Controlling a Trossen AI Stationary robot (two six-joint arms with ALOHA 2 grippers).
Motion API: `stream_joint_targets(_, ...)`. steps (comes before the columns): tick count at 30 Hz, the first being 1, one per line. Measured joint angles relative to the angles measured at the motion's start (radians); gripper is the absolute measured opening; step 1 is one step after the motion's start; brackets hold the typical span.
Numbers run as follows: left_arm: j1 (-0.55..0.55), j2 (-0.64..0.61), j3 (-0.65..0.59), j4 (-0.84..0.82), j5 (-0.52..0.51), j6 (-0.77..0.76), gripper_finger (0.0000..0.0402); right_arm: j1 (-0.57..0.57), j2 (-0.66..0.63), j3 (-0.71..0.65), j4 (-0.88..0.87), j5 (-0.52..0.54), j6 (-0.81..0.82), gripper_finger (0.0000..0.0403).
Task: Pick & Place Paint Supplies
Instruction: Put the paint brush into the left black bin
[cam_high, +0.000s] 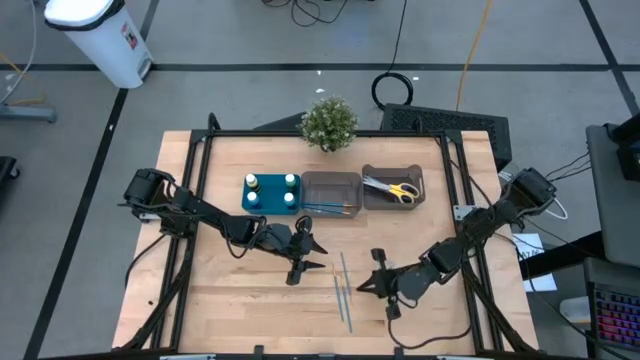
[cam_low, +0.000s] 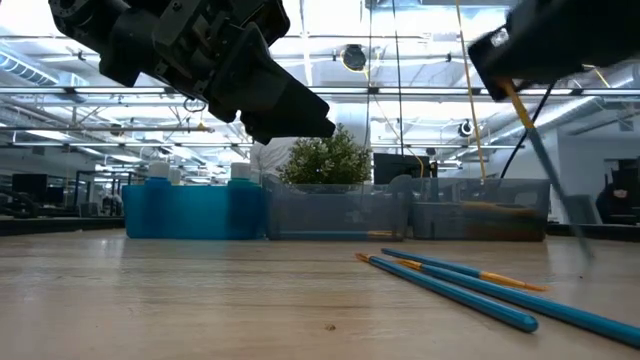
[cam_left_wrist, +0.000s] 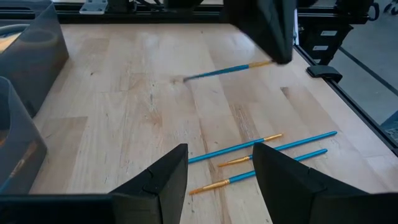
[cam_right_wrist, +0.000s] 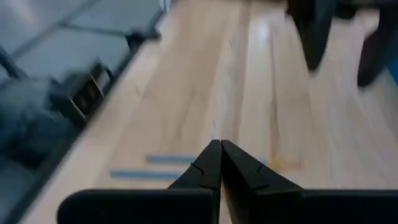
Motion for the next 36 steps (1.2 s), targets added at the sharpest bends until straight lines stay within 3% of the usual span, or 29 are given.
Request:
stream_joint_targets(10, 0.0, 0.0, 0.0, 0.001, 0.0, 0.0, 0.0186, -0.128, -0.038, -0.001, 0.262, -0.001, -0.139, 0.0)
stream_joint_targets(17, 0.0, 0.0, 0.0, 0.0, 0.0, -0.001, 0.0186, -0.264, -0.132, 0.0, 0.372, -0.035, -0.248, 0.0)
stream_joint_targets(25, 0.0, 0.0, 0.0, 0.0, 0.0, 0.004, 0.0186, -0.437, -0.25, 0.0, 0.367, -0.076, -0.303, 0.0)
stream_joint_targets(36, 0.0, 0.0, 0.0, 0.0, 0.0, 0.005, 0.0186, -0.703, -0.177, 0.0, 0.268, -0.113, -0.24, 0.0)
